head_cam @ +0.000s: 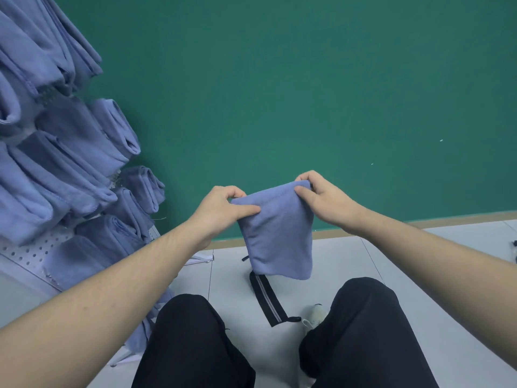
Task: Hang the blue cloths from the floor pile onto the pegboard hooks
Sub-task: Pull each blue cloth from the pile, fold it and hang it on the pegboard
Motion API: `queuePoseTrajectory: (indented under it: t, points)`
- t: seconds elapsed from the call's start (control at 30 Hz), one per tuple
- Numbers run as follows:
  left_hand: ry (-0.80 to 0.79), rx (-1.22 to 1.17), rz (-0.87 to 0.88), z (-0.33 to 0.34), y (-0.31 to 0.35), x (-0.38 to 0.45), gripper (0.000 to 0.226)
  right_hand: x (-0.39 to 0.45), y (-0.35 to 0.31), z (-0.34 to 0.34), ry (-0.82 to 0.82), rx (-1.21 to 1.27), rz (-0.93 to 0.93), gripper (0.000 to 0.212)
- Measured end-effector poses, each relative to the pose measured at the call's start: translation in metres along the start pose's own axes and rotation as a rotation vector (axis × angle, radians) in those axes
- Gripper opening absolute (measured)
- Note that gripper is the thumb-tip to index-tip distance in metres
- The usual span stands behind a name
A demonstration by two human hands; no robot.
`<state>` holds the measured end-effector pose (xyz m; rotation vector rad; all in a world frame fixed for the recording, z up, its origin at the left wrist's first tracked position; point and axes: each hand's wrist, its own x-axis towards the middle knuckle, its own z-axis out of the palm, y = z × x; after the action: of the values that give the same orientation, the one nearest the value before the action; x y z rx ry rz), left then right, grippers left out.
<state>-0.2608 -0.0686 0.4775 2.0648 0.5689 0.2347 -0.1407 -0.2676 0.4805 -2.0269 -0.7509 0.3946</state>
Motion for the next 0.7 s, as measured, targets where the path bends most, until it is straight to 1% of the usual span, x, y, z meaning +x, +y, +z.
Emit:
queuePoseTrajectory:
  t: [0.13,0.2,0.3,0.33,0.37,0.43,0.47,0.57,0.6,0.67,0.7]
  points:
    - [-0.103,-0.282,-0.001,0.003,-0.001,-0.001,0.019,-0.001,-0.002,0.005,0.105,0.044,-0.009,0.016]
    - [-0.105,-0.364,0.021,0.006,0.001,-0.004,0.018,-0.003,-0.004,0.007,0.157,0.077,-0.022,0.018]
    - [-0.035,-0.373,0.05,0.014,0.005,-0.008,0.021,-0.005,-0.005,0.013,0.226,0.132,-0.022,0.022]
    - [-0.004,-0.333,0.053,0.016,0.007,-0.01,0.022,-0.006,-0.005,0.014,0.232,0.162,-0.002,0.028]
    - [0.026,-0.292,0.061,0.019,0.01,-0.012,0.021,-0.006,-0.006,0.016,0.225,0.202,0.033,0.037]
    - [0.075,-0.266,0.099,0.022,0.016,-0.016,0.02,-0.007,-0.012,0.016,0.175,0.296,0.145,0.056]
    - [0.096,-0.272,0.117,0.022,0.019,-0.016,0.02,-0.007,-0.014,0.015,0.117,0.356,0.205,0.057]
    - [0.175,-0.313,0.12,0.02,0.021,-0.015,0.02,-0.005,-0.013,0.009,-0.115,0.625,0.352,0.043]
    - [0.191,-0.349,0.099,0.02,0.02,-0.015,0.02,-0.005,-0.012,0.007,-0.173,0.668,0.368,0.04]
    - [0.184,-0.438,0.045,0.019,0.017,-0.016,0.019,-0.004,-0.01,0.005,-0.23,0.675,0.329,0.037]
    - [0.162,-0.482,0.015,0.019,0.016,-0.017,0.021,-0.004,-0.01,0.006,-0.222,0.652,0.291,0.036]
